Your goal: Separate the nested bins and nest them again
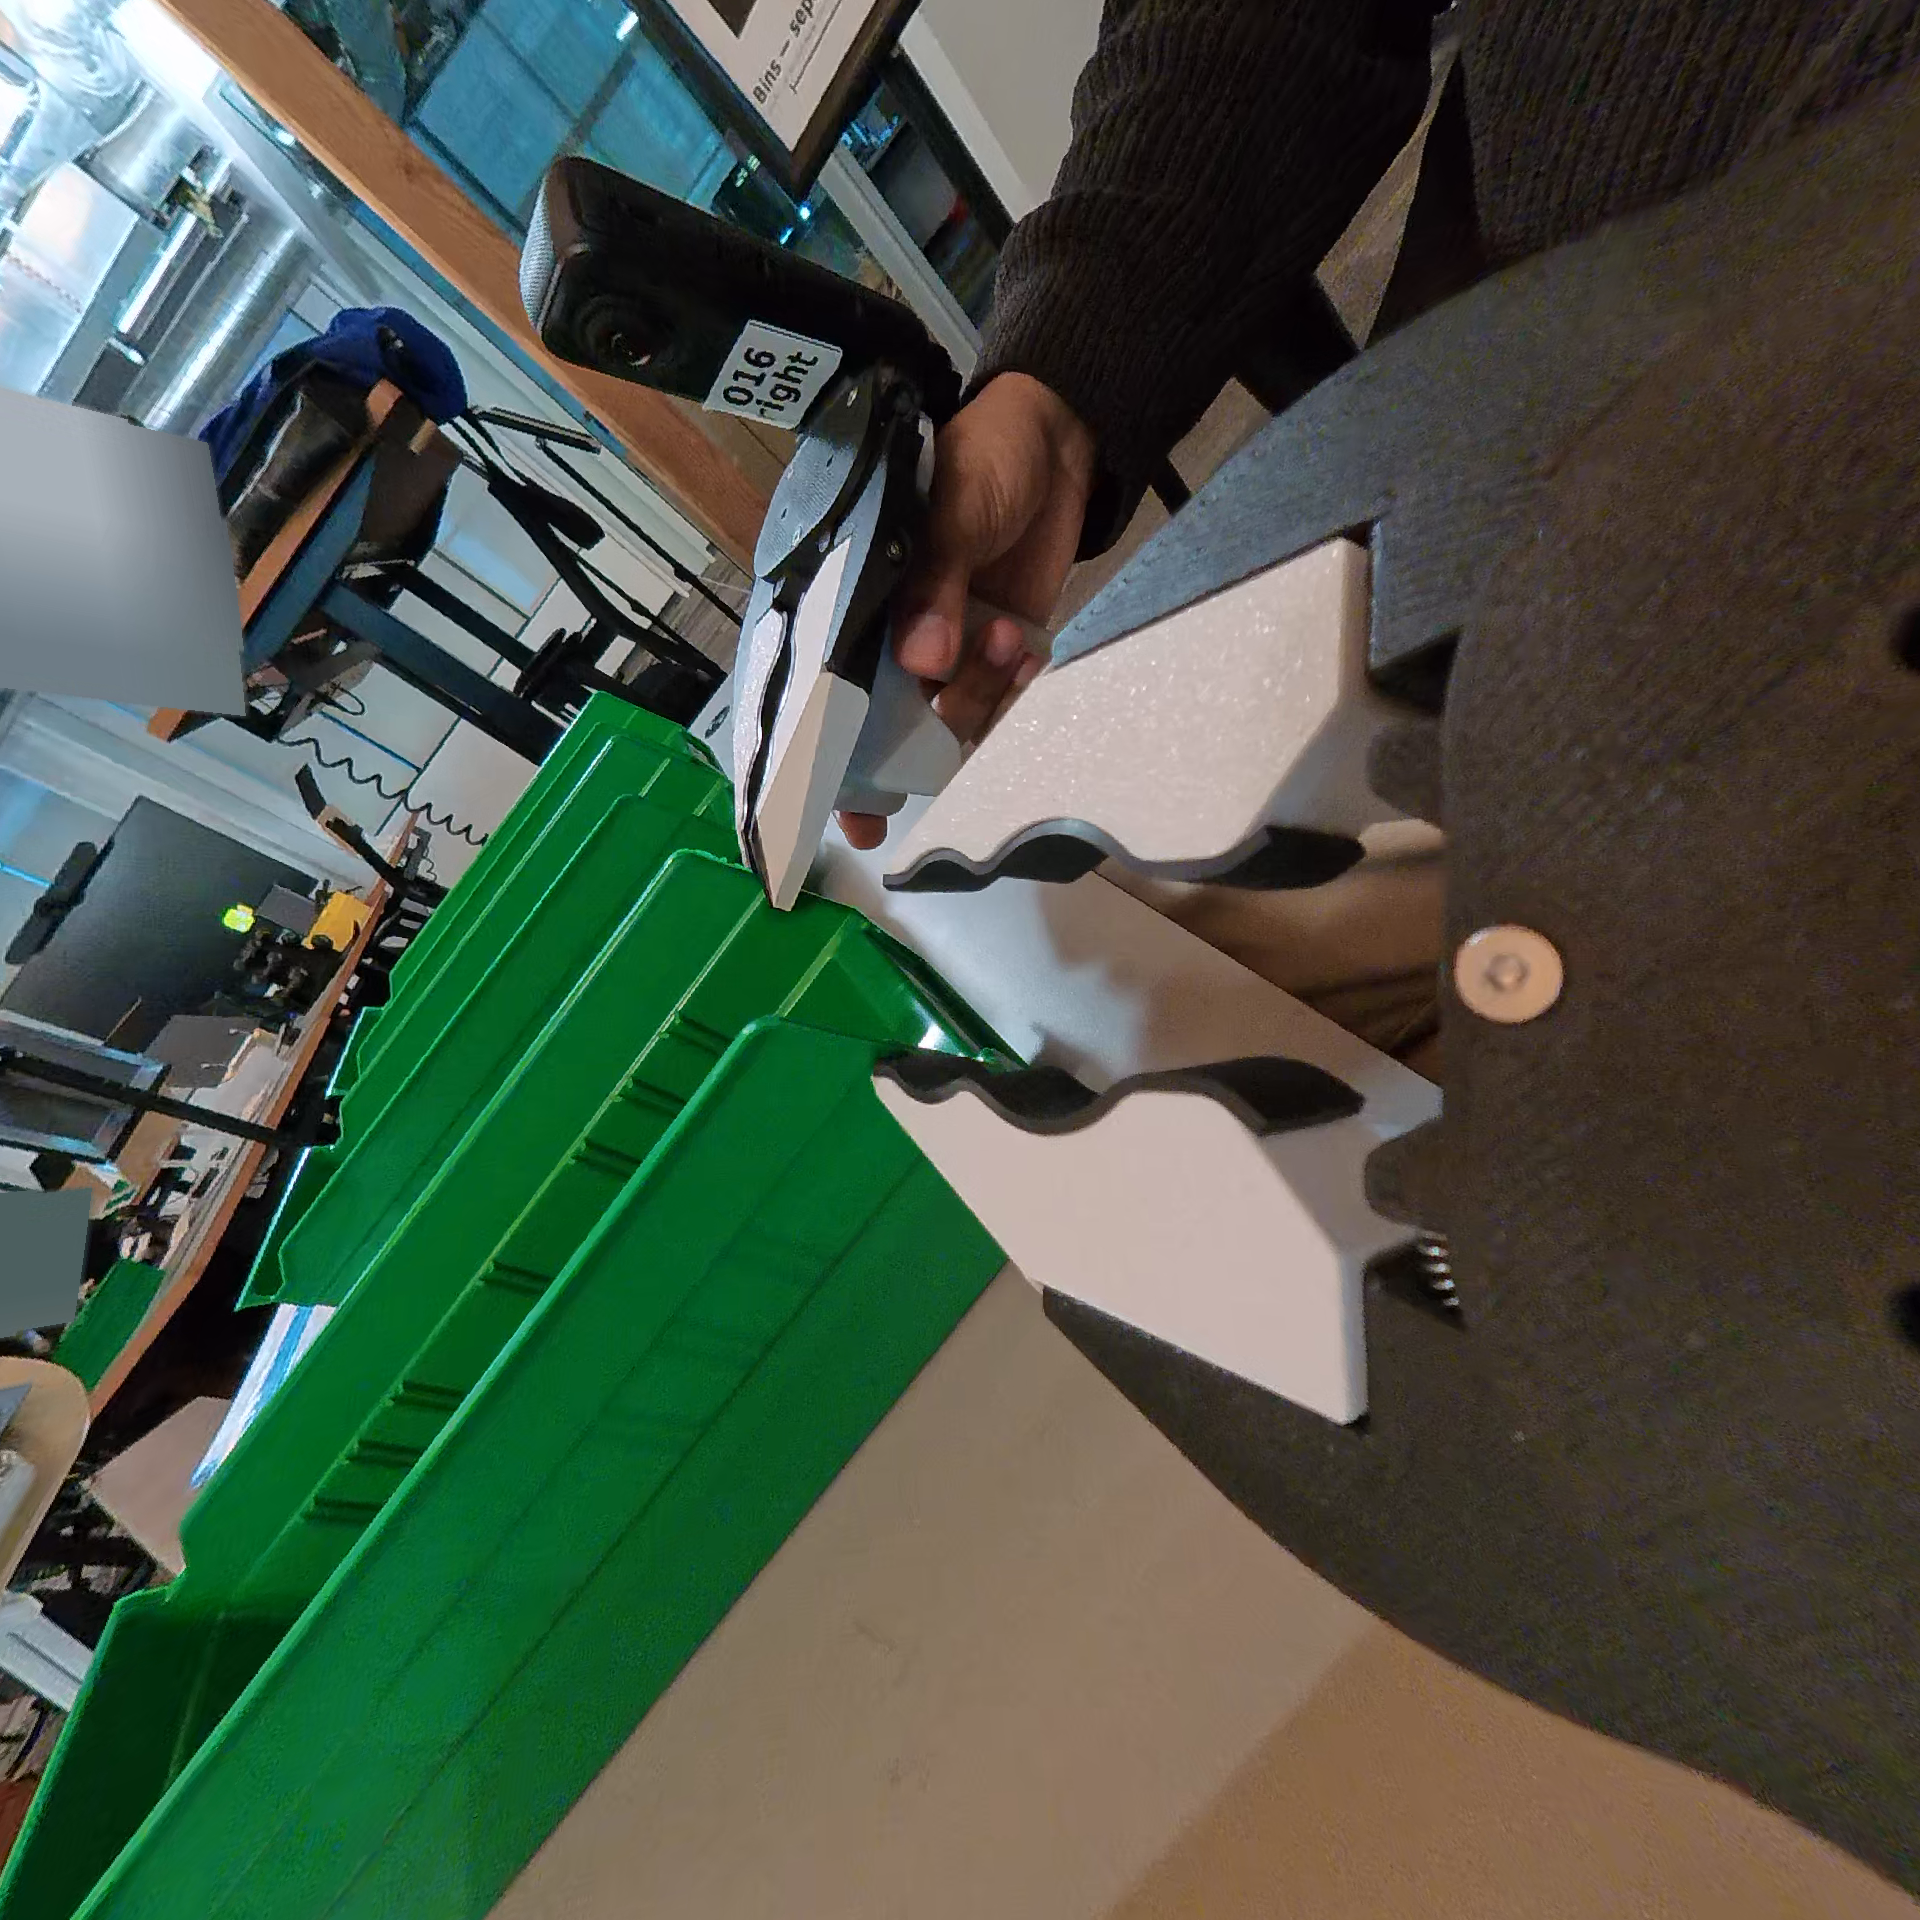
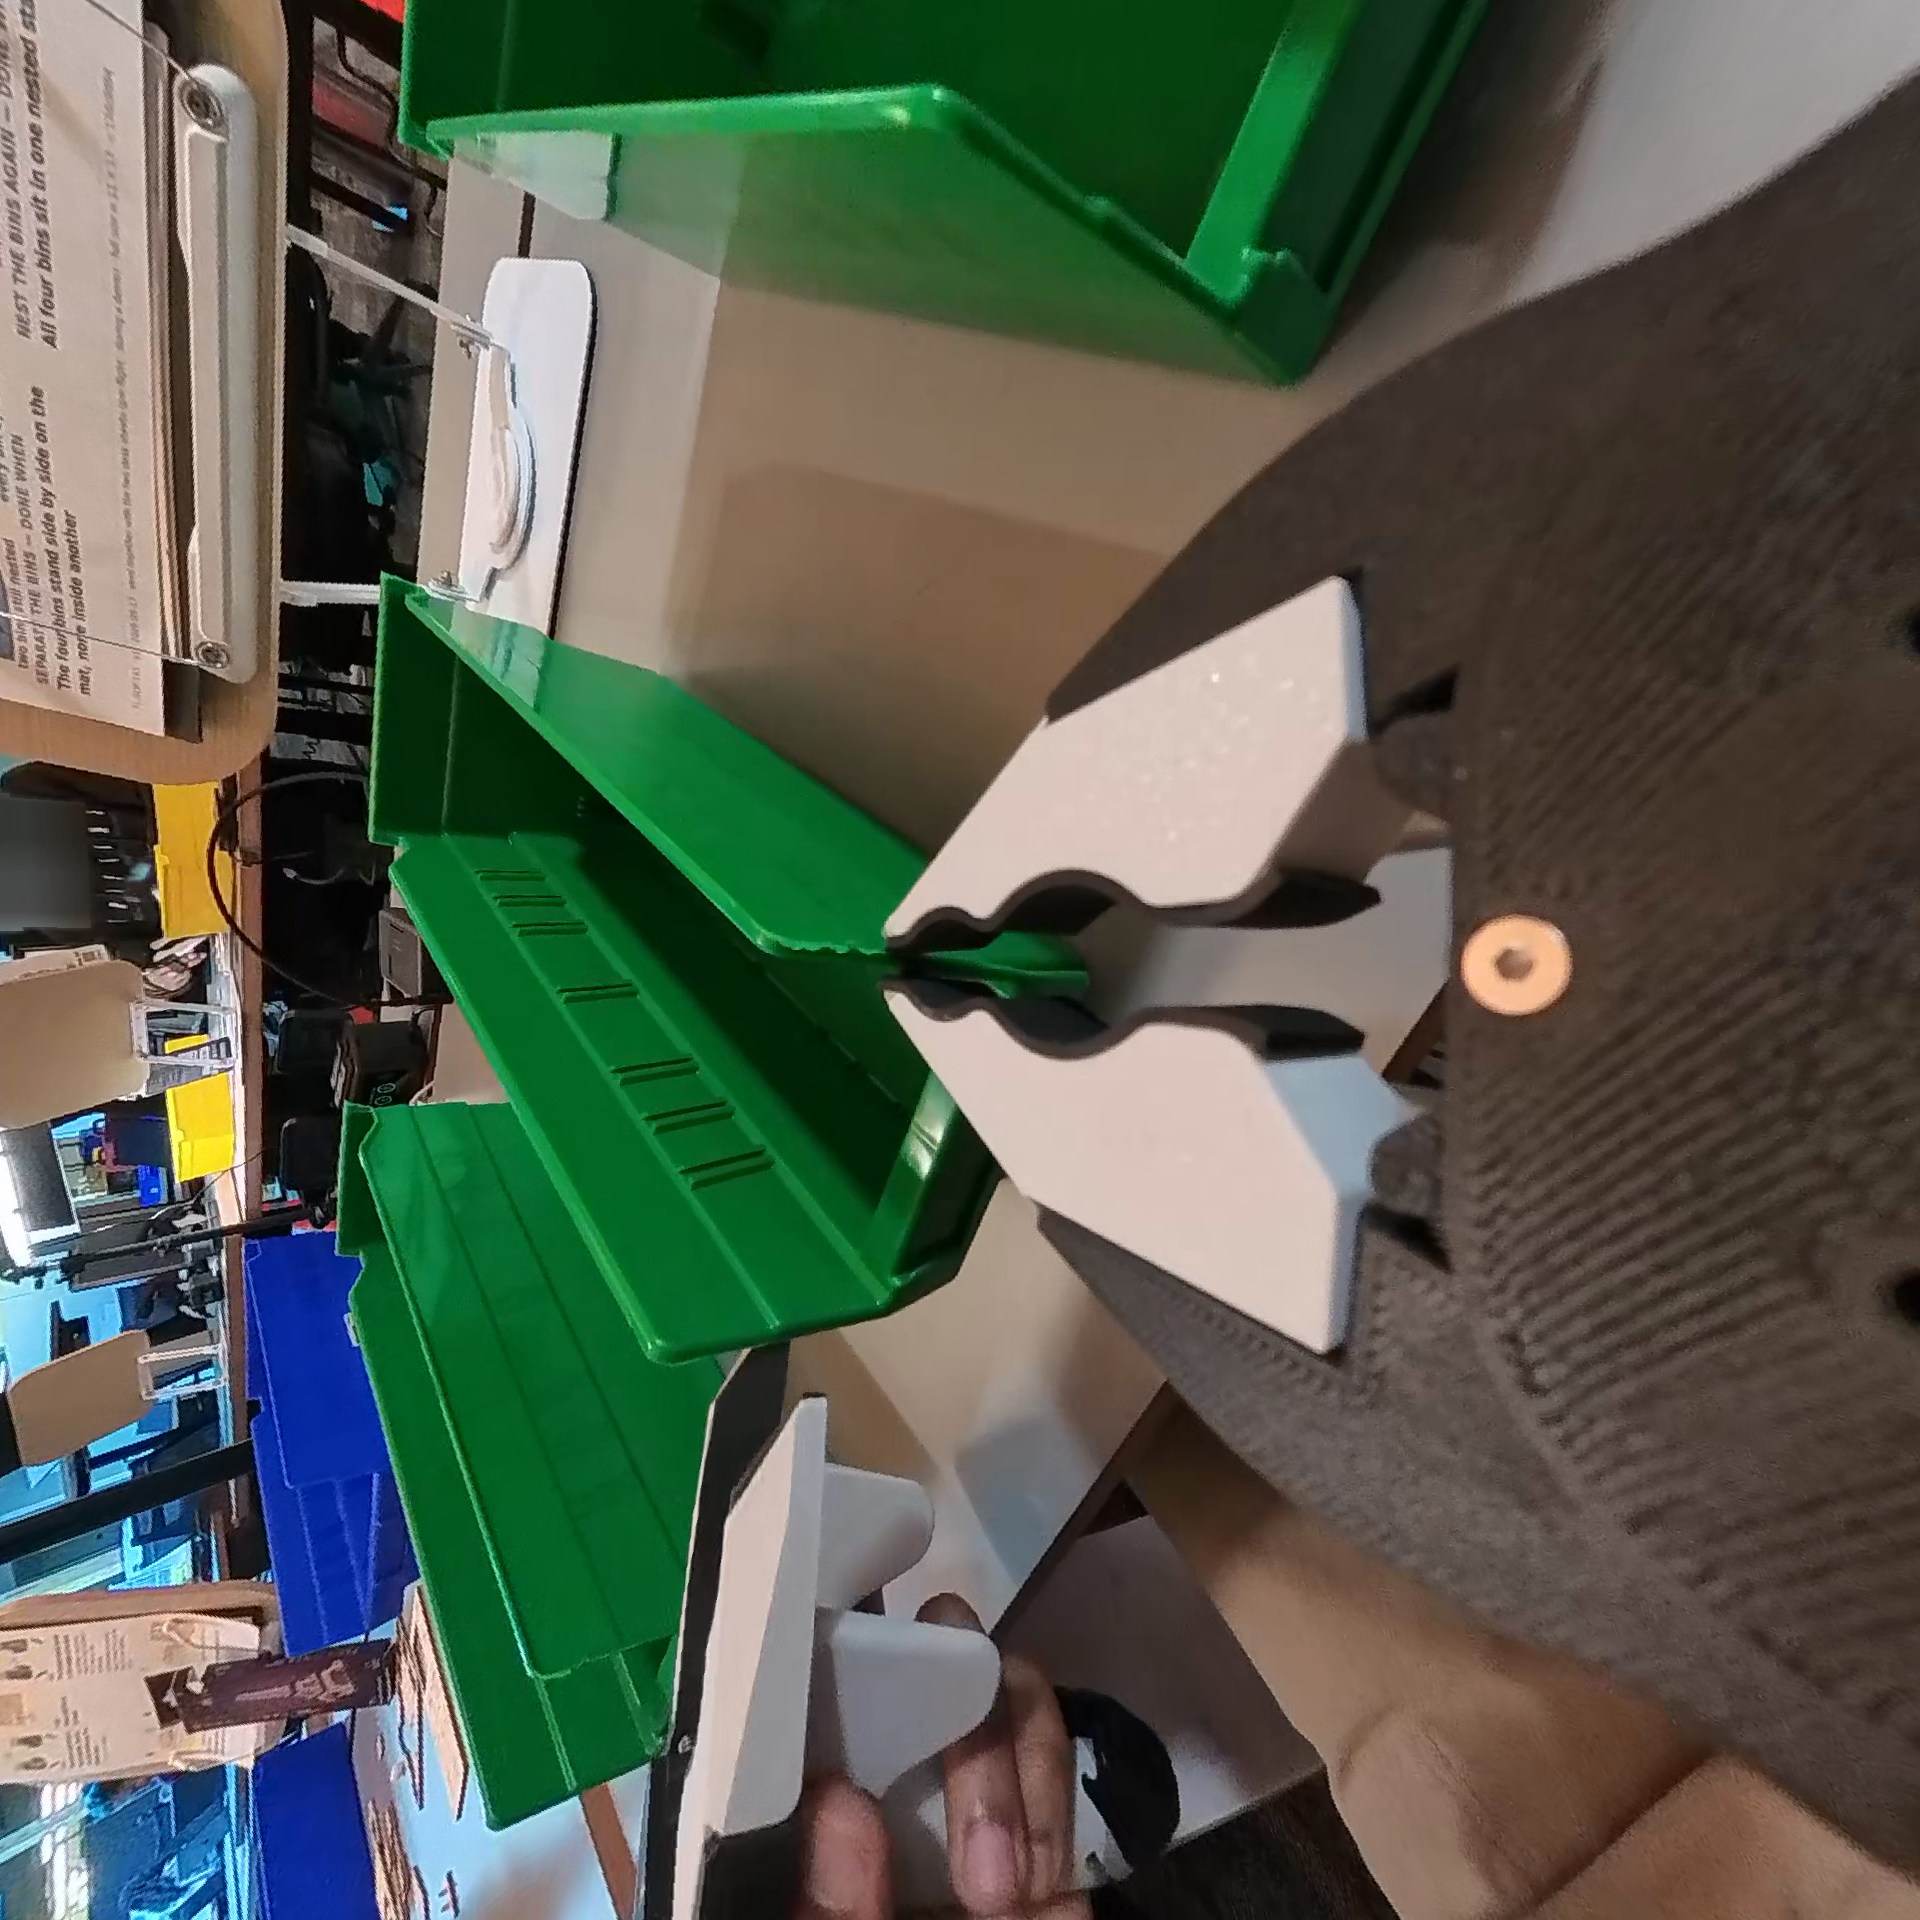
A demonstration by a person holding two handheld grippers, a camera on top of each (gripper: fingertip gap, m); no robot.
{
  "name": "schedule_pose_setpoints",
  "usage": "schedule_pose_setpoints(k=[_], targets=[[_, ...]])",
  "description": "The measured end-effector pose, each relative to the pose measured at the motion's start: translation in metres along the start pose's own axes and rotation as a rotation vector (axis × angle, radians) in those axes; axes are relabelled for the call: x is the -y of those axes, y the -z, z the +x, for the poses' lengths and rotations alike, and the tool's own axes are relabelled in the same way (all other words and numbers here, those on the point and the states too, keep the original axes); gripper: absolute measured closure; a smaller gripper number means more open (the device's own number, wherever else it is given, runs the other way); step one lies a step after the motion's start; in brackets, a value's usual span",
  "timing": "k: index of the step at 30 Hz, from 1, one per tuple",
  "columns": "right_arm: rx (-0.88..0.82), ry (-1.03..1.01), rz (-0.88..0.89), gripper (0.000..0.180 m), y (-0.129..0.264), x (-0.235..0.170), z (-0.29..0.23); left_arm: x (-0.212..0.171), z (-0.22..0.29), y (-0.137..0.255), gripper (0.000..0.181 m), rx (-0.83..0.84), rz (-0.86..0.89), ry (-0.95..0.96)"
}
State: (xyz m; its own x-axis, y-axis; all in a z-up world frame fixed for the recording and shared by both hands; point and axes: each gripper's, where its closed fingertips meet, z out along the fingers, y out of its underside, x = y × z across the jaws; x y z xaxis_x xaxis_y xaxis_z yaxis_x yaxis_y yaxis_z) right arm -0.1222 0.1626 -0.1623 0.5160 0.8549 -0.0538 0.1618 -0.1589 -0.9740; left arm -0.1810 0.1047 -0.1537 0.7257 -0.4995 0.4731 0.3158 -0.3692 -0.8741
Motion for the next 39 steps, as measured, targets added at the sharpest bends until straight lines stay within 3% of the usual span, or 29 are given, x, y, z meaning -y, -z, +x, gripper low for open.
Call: schedule_pose_setpoints(k=[6, 8, 12, 17, 20, 23, 26, 29, 39], targets=[[0.006, 0.004, -0.007, 0.174, 0.001, -0.001, -0.001, 0.0, 0.0, 0.0, 0.151, 0.005, 0.003, -0.008], [-0.014, 0.015, -0.012, 0.159, 0.002, 0.001, 0.002, 0.002, -0.001, 0.0, 0.151, 0.012, 0.01, -0.009], [-0.095, -0.005, 0.124, 0.154, 0.019, 0.03, 0.02, 0.009, -0.007, 0.005, 0.146, 0.048, 0.053, -0.011], [-0.314, -0.094, 0.502, 0.156, 0.089, 0.109, 0.092, 0.018, -0.016, 0.011, 0.144, 0.075, 0.103, 0.018], [-0.553, -0.086, 0.582, 0.154, 0.144, 0.124, 0.174, 0.02, -0.018, 0.013, 0.144, 0.073, 0.113, 0.034], [-0.778, -0.156, 0.526, 0.153, 0.189, 0.087, 0.263, 0.02, -0.018, 0.012, 0.144, 0.071, 0.112, 0.043], [-0.794, -0.405, 0.428, 0.142, 0.204, 0.038, 0.314, 0.02, -0.019, 0.011, 0.144, 0.079, 0.112, 0.04], [-0.741, -0.572, 0.342, 0.135, 0.197, 0.01, 0.334, 0.017, -0.018, 0.012, 0.144, 0.081, 0.097, 0.033], [-0.685, -0.62, 0.133, 0.138, 0.158, -0.041, 0.361, 0.015, -0.024, 0.032, 0.144, 0.146, 0.114, 0.019]])
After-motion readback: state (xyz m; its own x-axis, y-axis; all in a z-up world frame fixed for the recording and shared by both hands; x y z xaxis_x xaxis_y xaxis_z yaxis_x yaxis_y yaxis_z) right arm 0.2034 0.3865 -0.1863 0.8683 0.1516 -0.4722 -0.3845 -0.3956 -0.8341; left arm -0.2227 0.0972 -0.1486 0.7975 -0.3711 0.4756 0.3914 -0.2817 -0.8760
